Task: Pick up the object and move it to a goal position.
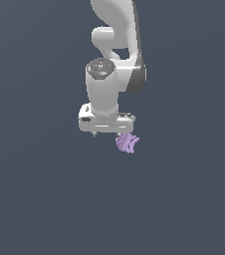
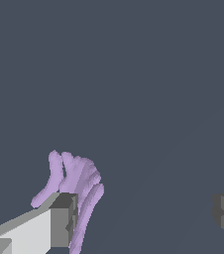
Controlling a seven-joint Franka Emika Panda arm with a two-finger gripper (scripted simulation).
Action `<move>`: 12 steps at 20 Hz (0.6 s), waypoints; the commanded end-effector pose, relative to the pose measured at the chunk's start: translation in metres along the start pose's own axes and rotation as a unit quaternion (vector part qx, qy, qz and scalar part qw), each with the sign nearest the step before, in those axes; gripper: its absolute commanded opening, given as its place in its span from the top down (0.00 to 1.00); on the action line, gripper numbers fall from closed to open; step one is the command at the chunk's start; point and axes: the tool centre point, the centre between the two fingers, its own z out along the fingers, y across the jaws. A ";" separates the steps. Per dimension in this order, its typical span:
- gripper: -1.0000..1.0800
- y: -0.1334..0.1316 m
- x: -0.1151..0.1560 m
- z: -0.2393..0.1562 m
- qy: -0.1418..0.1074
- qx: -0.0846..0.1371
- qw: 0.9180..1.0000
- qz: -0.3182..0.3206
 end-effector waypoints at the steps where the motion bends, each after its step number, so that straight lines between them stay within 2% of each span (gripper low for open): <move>1: 0.04 0.000 0.000 0.000 0.000 0.000 1.000 0.000; 9: 0.04 0.030 0.005 -0.010 0.008 0.005 0.999 0.040; 12: 0.04 0.033 0.005 -0.012 0.008 0.005 0.999 0.042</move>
